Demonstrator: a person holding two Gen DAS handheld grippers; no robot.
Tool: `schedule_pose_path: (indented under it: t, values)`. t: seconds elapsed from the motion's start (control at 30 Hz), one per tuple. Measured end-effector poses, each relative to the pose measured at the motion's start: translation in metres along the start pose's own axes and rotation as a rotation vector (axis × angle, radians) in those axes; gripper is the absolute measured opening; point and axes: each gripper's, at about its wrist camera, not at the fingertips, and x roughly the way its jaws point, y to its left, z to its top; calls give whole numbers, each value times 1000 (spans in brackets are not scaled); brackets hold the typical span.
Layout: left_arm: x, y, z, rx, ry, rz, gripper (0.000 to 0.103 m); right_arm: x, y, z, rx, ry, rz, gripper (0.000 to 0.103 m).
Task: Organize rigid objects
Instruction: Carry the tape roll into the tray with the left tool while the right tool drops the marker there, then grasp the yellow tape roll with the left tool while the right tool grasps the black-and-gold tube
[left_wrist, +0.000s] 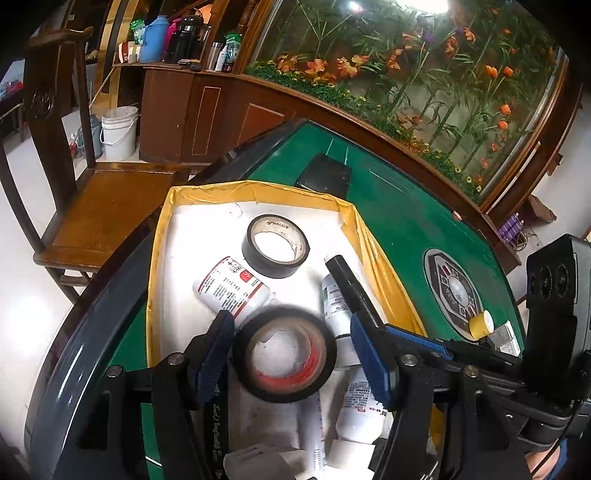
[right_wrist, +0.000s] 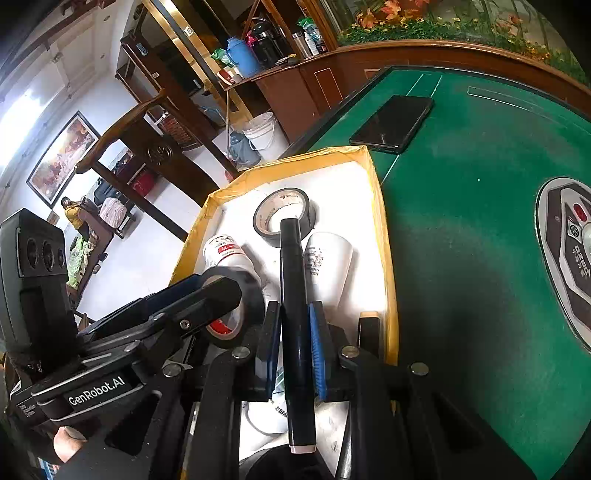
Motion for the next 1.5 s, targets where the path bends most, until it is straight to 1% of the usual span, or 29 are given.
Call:
schedule_pose_path:
  t: [0.27, 0.43, 0.6, 0.67, 0.77, 0.83, 0.87, 0.93, 1.0, 1.07, 1.13, 1.23, 1.37, 1.43, 1.5]
  values:
    - [-4, -7, 0, 20, -18, 21, 70, -12, 0, -4, 0, -16, 37, 16]
    - [-10, -12, -1, 17, -26, 24, 72, -25, 0, -10, 3, -29, 63, 16]
    - [-19, -26, -2, 46, -37, 38, 72, -54, -16, -18, 15, -71, 86, 17]
    - [-25, -37, -3, 72, -43, 37, 72, -68, -30, -22, 22, -87, 86, 21]
    - [-35, -57, -5, 116, -57, 29, 75, -93, -62, -31, 40, -120, 45, 24]
    - [-41, -71, -5, 137, -65, 13, 75, -108, -89, -36, 54, -136, -5, 24]
    - [-43, -76, -6, 144, -68, 6, 75, -116, -107, -39, 65, -142, -43, 24]
    - [-48, -98, -7, 182, -73, -24, 75, -128, -137, -46, 98, -147, -87, 24]
    - [-47, -118, -9, 219, -62, -57, 78, -139, -170, -52, 132, -139, -138, 24]
    - [-46, -134, -12, 245, -55, -73, 78, -144, -195, -56, 135, -107, -195, 24]
    - [-39, -154, -15, 283, -37, -87, 78, -150, -210, -60, 135, -118, -241, 24]
    - [-27, -178, -24, 320, -2, -98, 78, -152, -219, -63, 124, -128, -244, 24]
    - [-14, -201, -33, 363, 37, -98, 78, -146, -225, -65, 87, -131, -264, 25]
    - [-7, -213, -37, 380, 60, -99, 78, -143, -229, -68, 85, -119, -255, 29]
    - [-1, -222, -41, 388, 78, -102, 78, -142, -232, -69, 81, -114, -224, 31]
